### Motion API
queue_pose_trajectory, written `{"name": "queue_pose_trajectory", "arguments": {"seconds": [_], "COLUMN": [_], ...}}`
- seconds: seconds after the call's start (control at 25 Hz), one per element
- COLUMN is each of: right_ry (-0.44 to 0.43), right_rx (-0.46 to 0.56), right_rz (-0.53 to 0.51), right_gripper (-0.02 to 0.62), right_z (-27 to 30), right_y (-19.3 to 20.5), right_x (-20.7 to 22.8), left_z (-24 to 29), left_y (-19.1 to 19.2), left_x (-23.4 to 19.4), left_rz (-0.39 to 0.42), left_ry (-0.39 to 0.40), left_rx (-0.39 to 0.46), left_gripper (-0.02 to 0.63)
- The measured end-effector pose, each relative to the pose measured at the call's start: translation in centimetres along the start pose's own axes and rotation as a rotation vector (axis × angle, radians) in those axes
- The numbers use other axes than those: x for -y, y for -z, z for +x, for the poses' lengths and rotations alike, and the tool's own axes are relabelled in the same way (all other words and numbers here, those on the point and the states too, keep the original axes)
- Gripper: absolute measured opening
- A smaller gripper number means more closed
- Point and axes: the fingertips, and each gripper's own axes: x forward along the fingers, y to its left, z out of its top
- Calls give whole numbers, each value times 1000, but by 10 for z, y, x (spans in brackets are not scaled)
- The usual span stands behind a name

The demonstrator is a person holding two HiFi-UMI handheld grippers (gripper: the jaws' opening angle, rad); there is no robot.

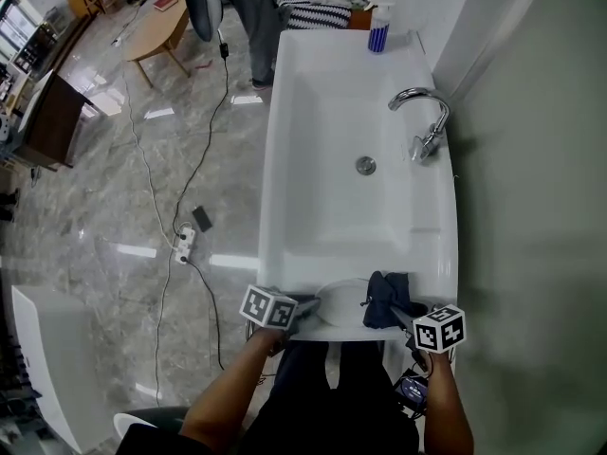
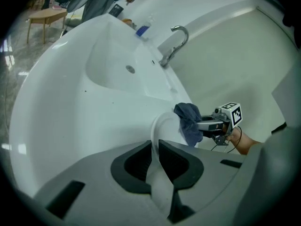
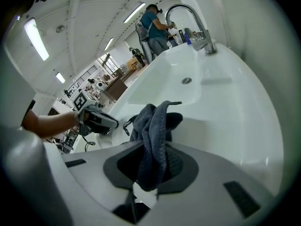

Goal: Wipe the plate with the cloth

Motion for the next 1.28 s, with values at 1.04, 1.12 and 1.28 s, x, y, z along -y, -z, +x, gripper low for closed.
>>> {"name": "queue_pose_trajectory", "arguments": {"seconds": [1.04,1.12,1.28], "right_ry": [-322,-327,-327], "right_rx": [467,466,454], "right_rz": [39,39,33], "right_gripper": [55,55,55], "right_z": [-64,-62,-59], "right_y": [-73,-75,-76], "right_x": [-62,-64,-62], "left_z": [-3,-2,0], "left_y": [1,1,2], "left_x": [3,3,5], "left_rz": [4,12,52], "left_ry": [-5,-10,-12], "left_rx": [2,-2,-5], "left_gripper": [44,44,47]}}
